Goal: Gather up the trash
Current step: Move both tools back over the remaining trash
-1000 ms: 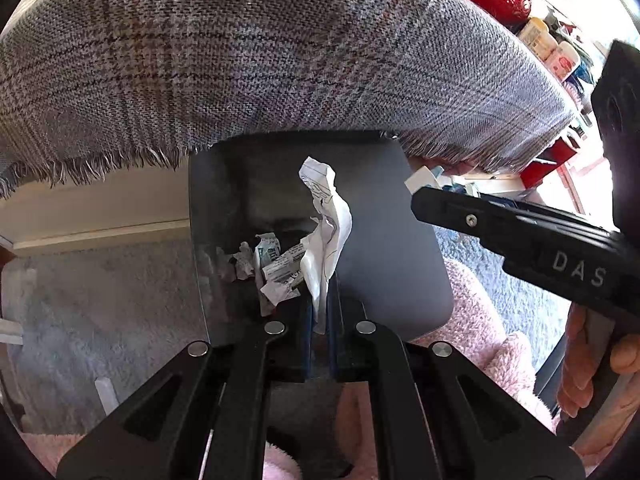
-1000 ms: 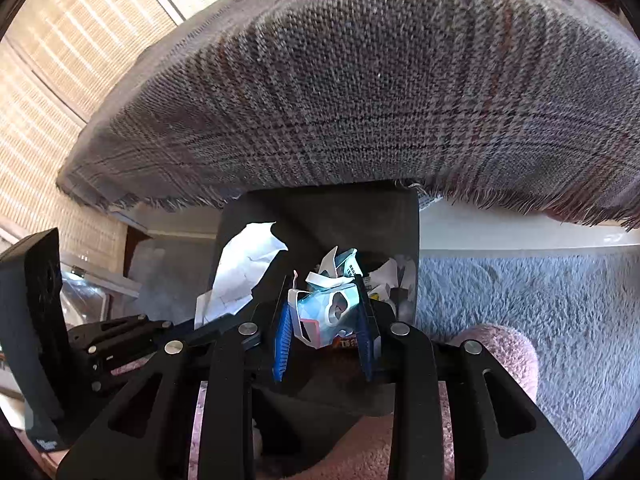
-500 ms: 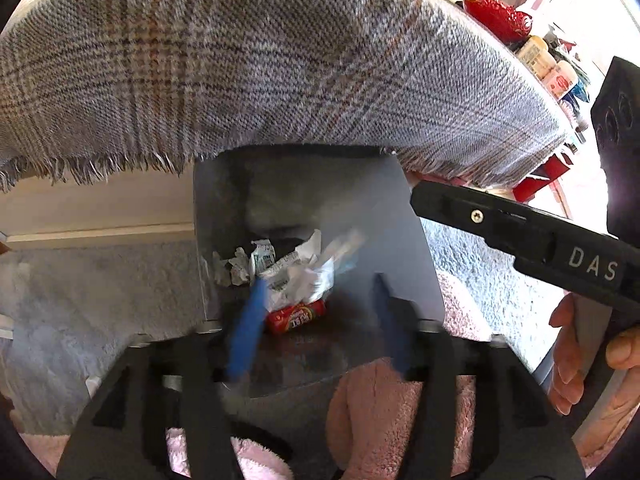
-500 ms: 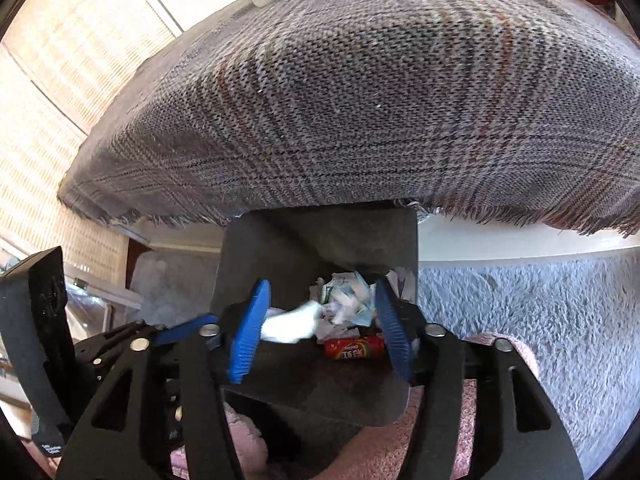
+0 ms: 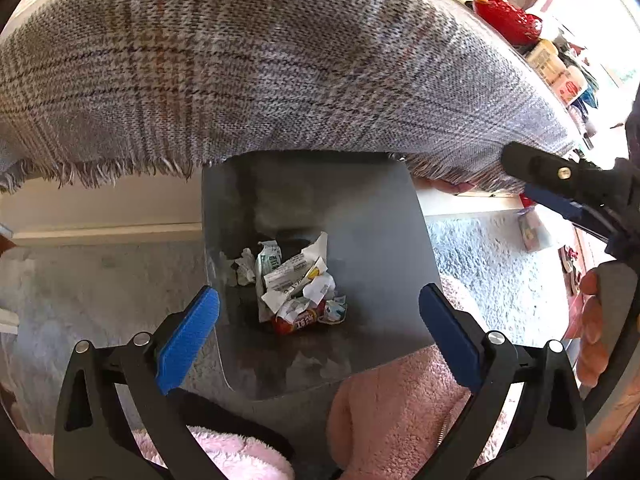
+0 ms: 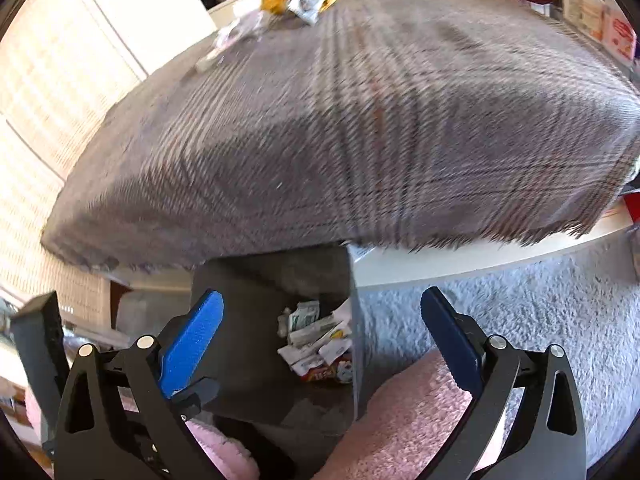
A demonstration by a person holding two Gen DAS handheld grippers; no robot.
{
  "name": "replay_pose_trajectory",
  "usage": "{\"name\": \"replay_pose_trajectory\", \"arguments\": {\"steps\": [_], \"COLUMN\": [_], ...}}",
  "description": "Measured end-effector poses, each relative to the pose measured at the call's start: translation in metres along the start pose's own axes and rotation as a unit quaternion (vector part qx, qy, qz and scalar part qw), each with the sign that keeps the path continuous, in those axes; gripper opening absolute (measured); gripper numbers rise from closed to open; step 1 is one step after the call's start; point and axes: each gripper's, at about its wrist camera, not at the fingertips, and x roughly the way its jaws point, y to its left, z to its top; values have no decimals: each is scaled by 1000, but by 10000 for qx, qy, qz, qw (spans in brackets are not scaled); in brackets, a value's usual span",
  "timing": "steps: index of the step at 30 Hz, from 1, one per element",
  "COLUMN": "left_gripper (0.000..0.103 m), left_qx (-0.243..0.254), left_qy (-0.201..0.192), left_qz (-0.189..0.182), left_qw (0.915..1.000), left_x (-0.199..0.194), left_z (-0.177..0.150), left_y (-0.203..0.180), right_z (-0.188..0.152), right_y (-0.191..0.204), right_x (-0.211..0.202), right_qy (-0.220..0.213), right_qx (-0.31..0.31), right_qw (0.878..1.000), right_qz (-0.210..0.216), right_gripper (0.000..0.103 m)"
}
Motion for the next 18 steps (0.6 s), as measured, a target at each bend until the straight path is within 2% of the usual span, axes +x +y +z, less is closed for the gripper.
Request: {"name": "replay_pose_trajectory", "arguments": {"steps": [5,8,14,18], "left_gripper": [95,95,95,95], "left_qx": [-6,88,241,311], "left_qy": [-220,-428,-881,-1116], "left_qz": [-54,48,343,420], "left_qw": [9997,9990,9952,9924], "left_x": [-24,-47,-92,-108], "left_z": [11,27,82,118], "left_y": [-2,-2,7,7], "right_z": [14,29,65,92], "right_y": [-11,-11,-3,5], "right_x": [-19,-32,-50,-62], "right_qy": [-242,-492,-852,-1055], "right_qx": [29,-86,-322,-462], "right_qw": [9997,9985,9948,9929], "right_qz": [-89,-210,-449,-295], "right_gripper": [99,99,100,99]}}
